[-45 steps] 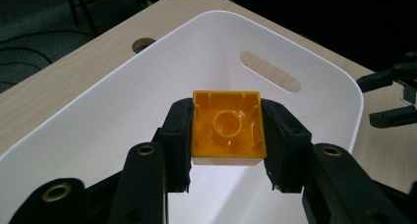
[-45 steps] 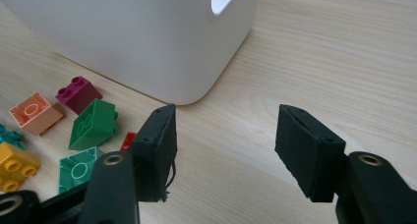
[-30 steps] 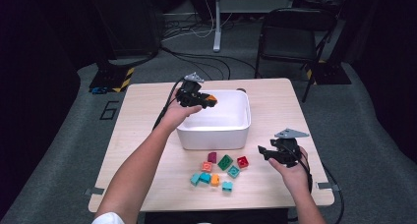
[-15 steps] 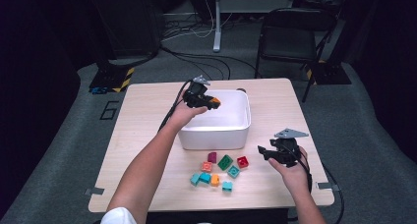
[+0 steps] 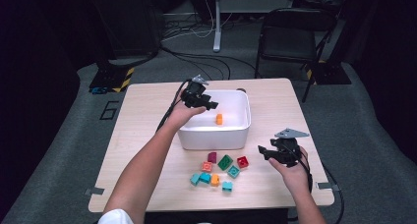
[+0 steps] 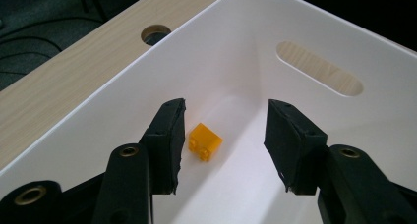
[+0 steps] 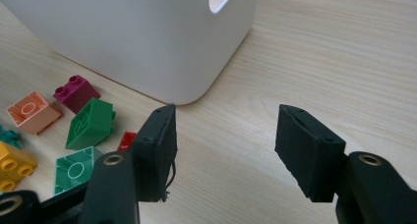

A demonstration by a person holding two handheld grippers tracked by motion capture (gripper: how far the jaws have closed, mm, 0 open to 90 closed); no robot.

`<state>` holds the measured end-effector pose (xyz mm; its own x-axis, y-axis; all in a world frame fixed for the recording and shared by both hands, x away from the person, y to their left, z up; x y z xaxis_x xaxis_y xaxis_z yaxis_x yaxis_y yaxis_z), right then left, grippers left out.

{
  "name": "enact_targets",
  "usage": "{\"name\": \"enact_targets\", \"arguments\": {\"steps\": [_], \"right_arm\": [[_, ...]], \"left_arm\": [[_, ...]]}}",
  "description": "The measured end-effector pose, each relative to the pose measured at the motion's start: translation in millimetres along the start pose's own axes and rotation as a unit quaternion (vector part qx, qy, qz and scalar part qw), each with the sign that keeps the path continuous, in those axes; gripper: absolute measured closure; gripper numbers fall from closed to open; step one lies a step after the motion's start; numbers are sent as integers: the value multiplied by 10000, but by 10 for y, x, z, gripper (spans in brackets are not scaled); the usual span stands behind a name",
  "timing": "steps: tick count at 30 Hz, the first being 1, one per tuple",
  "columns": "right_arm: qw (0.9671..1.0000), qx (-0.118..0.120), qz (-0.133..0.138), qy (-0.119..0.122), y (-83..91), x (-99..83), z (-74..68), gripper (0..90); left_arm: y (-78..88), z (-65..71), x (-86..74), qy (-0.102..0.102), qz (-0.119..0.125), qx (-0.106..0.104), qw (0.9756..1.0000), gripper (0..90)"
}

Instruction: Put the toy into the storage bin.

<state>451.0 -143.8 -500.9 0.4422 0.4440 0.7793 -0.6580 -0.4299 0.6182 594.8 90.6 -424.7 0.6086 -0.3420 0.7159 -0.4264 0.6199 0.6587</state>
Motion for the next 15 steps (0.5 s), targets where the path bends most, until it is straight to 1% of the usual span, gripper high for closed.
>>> {"name": "enact_targets", "arguments": {"steps": [2, 4, 5, 6, 7, 9, 11, 12, 14, 15], "right_arm": [[10000, -6, -18, -1, 1, -7, 6, 401], [10000, 1, -21, -18, -1, -9, 4, 401], [10000, -1, -19, -16, -1, -8, 3, 401], [10000, -1, -14, -12, 0, -7, 0, 401], [10000, -11, -17, 0, 1, -5, -2, 401], [10000, -11, -12, -2, 1, -2, -5, 401], [10000, -10, -16, -9, 0, 0, -10, 401], [10000, -19, -23, -4, 0, -1, -9, 401], [10000, -20, -19, -11, -1, -1, -10, 401], [10000, -18, -21, -7, 0, -3, -11, 401]], "left_arm": [[85, 50, 2, -39, 33, -53, 10000, 502], [166, 114, -15, -133, 20, -123, 9998, 503], [207, 147, -28, -191, 5, -122, 9997, 504], [207, 147, -28, -191, 5, -122, 9997, 506], [291, 226, -53, -271, 7, -186, 9995, 506], [379, 303, -83, -368, 15, -241, 9990, 507], [454, 385, -123, -407, 41, -298, 9987, 507], [454, 385, -123, -407, 41, -298, 9987, 507], [530, 470, -180, -504, 66, -370, 9980, 507], [581, 537, -236, -519, 86, -437, 9977, 508]]}}
Point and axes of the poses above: each handheld gripper's, and its own axes: y roughly backward along the jaws, x roughly out of its top, z roughly to its right, the point moved 8 cm from there along -y, roughly forward along the jaws, and after that the axes turned 14 degrees about y, right-handed, at the moved point
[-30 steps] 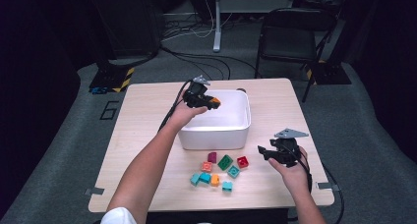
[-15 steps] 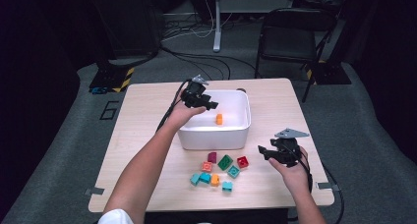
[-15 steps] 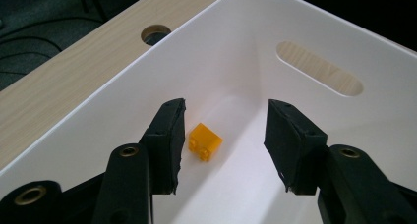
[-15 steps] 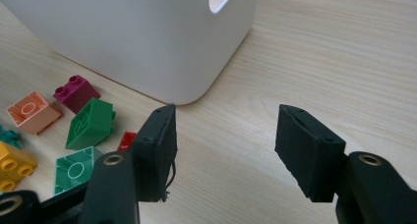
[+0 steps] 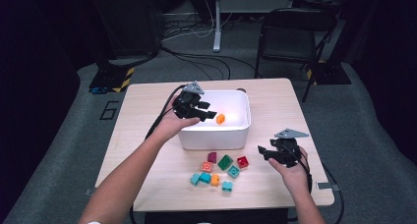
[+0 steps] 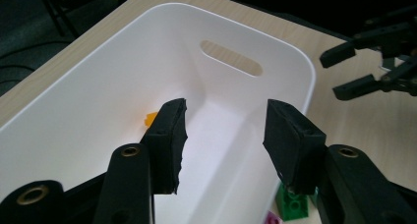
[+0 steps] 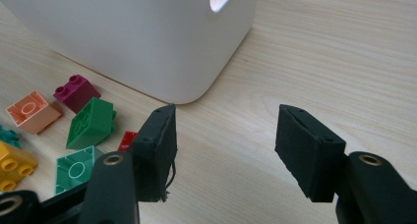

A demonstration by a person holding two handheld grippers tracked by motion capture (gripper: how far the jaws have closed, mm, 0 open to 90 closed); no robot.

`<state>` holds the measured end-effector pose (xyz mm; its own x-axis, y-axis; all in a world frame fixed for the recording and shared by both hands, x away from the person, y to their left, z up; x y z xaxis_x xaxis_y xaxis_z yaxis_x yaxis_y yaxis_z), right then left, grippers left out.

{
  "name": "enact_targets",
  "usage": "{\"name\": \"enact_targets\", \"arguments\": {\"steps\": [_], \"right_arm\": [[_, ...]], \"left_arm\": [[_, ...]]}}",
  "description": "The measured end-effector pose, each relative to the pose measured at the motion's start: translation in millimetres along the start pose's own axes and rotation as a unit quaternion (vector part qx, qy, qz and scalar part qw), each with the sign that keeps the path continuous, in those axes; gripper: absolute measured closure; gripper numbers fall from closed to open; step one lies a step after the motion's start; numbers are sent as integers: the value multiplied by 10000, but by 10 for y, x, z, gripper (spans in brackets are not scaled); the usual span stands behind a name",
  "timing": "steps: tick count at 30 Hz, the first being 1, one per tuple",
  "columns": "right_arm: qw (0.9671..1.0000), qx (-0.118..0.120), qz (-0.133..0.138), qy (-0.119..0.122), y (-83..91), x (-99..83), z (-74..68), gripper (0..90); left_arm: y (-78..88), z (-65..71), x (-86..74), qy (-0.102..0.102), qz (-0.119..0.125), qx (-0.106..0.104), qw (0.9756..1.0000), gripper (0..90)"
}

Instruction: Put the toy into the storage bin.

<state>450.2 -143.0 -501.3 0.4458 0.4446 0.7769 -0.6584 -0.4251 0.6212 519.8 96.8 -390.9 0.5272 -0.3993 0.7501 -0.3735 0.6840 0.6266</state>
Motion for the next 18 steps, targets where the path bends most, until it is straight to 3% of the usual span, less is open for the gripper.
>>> {"name": "enact_targets", "arguments": {"steps": [4, 9, 18], "right_arm": [[10000, 1, 13, -10, 1, 0, -1, 401], [10000, 6, 6, -5, -1, -1, -6, 401], [10000, -12, 6, -10, 0, -3, -6, 401]], "left_arm": [[92, 157, -150, -86, -19, -194, 9998, 514], [158, 242, -372, -53, -29, -333, 9994, 520], [256, 249, -797, -18, -12, -288, 9996, 538]]}}
Point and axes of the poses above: each handheld gripper's, and its own axes: y roughly backward along the jaws, x roughly out of its top, z roughly to its right, the point moved 8 cm from there along -y, roughly forward along the jaws, and after that the axes turned 14 degrees about y, right-handed, at the moved point
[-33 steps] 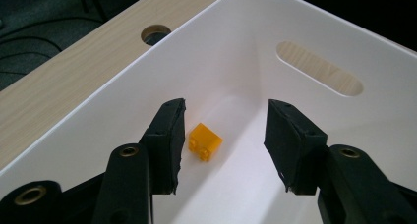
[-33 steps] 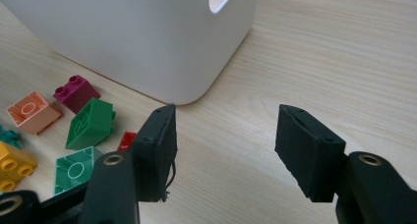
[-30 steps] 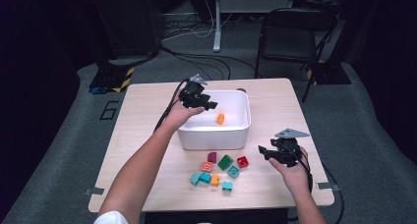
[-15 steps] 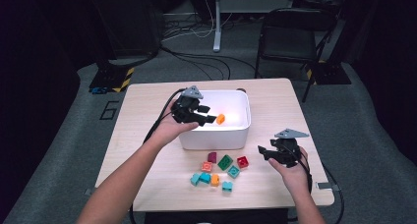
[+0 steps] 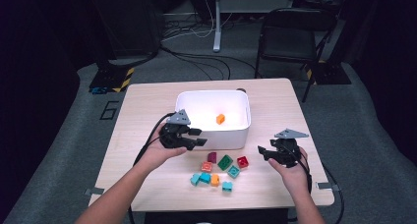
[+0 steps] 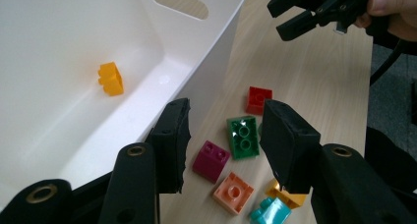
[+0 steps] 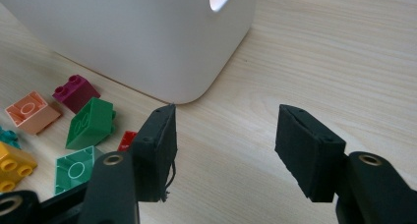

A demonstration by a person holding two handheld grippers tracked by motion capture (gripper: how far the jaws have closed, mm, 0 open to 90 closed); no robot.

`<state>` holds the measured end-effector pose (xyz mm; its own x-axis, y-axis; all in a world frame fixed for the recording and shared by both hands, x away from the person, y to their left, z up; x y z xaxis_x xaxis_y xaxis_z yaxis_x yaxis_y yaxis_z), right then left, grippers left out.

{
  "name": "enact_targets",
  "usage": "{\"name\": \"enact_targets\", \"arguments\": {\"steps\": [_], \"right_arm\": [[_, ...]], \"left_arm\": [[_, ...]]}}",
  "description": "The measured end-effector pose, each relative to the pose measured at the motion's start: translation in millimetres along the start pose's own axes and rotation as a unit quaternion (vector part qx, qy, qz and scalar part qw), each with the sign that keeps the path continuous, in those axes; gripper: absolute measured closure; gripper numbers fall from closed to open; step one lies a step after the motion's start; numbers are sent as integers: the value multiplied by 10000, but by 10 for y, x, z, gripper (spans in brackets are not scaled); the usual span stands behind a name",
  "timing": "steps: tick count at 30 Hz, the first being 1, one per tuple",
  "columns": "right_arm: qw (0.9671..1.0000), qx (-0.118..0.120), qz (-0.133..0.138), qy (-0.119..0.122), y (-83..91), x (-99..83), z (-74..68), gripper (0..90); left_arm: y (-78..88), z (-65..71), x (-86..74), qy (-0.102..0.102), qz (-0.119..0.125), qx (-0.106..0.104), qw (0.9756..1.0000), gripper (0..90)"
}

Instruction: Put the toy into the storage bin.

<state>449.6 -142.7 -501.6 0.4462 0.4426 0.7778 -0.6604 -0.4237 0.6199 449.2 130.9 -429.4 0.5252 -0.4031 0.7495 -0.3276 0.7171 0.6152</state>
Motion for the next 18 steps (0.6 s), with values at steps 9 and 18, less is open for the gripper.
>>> {"name": "enact_targets", "arguments": {"steps": [9, 18], "right_arm": [[10000, 3, -12, -13, -8, -7, -8, 401], [10000, 7, -14, -20, -16, -19, 1, 400]], "left_arm": [[-40, -49, -311, 84, 1, 85, 9999, 539], [-235, -84, -583, 138, -72, -15, 9999, 543]]}}
Point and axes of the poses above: each handheld gripper's, and its own axes: y roughly backward along the jaws, x roughly out of its top, z roughly to its right, the point moved 8 cm from there along -y, roughly forward along the jaws, and after that the axes turned 14 degrees about y, right-handed, at the moved point
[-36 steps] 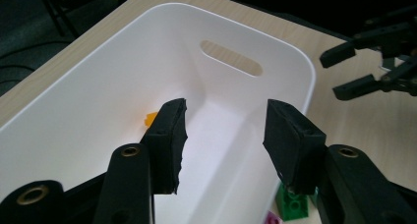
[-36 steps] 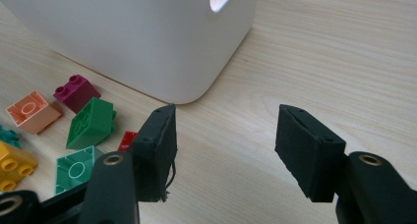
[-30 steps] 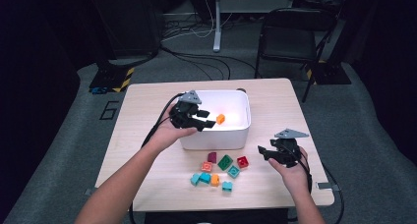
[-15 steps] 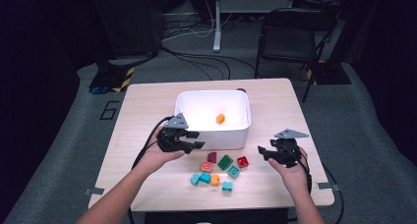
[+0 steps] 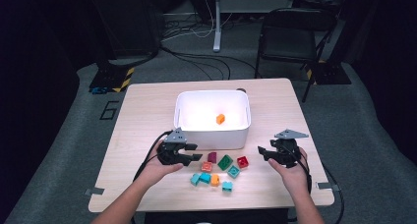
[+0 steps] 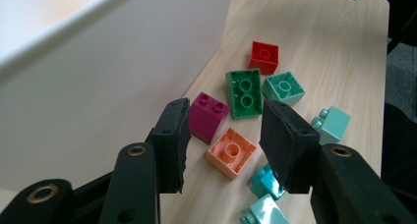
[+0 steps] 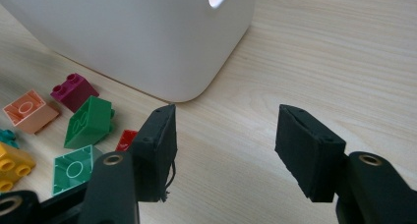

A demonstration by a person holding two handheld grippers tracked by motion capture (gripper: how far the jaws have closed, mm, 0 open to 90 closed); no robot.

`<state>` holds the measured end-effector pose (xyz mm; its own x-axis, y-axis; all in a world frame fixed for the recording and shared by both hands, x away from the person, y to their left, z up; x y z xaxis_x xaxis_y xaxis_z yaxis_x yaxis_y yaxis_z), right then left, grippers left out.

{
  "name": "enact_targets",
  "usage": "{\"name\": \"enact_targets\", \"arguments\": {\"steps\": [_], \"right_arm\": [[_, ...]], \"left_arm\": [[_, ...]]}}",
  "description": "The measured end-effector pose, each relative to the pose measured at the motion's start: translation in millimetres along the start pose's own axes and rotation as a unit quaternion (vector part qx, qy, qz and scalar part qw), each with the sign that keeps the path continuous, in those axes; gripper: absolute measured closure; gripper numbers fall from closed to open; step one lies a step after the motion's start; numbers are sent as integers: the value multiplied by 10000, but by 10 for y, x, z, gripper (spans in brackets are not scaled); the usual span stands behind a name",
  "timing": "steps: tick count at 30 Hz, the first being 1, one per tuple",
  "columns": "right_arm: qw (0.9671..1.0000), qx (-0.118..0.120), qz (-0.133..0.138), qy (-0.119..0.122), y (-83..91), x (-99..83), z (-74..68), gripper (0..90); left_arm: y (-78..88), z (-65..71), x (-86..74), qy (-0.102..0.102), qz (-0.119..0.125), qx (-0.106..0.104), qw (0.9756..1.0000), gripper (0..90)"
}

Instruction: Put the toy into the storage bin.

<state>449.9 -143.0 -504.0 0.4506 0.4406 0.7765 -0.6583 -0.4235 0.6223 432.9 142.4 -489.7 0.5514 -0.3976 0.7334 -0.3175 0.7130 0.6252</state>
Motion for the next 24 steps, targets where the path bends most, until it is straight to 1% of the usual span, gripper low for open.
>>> {"name": "enact_targets", "arguments": {"steps": [1, 6, 10, 11, 12, 13, 15, 16, 19, 21, 22, 23, 24], "right_arm": [[10000, 0, -5, -3, -1, -1, -1, 400], [10000, 6, -19, -15, -7, -6, -8, 400], [10000, 2, -14, -4, -6, -9, 0, 400], [10000, 4, -12, -3, -7, -9, 3, 400], [10000, -1, -11, -10, -6, -9, 4, 400], [10000, -1, -13, -7, -5, -10, 5, 400], [10000, -17, -7, -10, -1, -7, 8, 400], [10000, -16, -2, -22, 0, -6, 9, 399], [10000, -9, 9, -31, 3, -5, 11, 400], [10000, -7, 7, -23, 2, -5, 10, 399], [10000, -8, 9, -23, 1, -5, 10, 399], [10000, -6, 8, -22, 1, -5, 9, 399], [10000, -7, 5, -16, 2, -5, 9, 399]], "left_arm": [[-31, 2, -25, 11, -30, -33, 10000, 547], [-194, -13, -147, 49, -153, -45, 9999, 546], [-306, -28, -205, 96, -222, -7, 9997, 534], [-336, -22, -218, 136, -251, -39, 9996, 534], [-358, -23, -226, 98, -280, -10, 9996, 532], [-376, -18, -231, 110, -264, 8, 9996, 532], [-414, -6, -249, 109, -297, -18, 9995, 529], [-433, -4, -259, 104, -292, 18, 9995, 528], [-465, -5, -282, 75, -336, 20, 9994, 517], [-506, -22, -315, 63, -388, 73, 9992, 507], [-525, -26, -321, 92, -355, 104, 9993, 500], [-531, -37, -331, 42, -407, 116, 9991, 495], [-548, -43, -335, 13, -382, 133, 9992, 492]]}}
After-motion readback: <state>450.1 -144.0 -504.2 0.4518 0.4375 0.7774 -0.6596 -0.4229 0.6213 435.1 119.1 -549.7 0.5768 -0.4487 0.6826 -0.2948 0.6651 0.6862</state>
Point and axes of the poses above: each handheld gripper's, and its own axes: y roughly backward along the jaws, x roughly out of its top, z roughly to its right, the point moved 8 cm from there along -y, roughly forward along the jaws, and after that the axes turned 14 degrees about y, right-handed, at the moved point
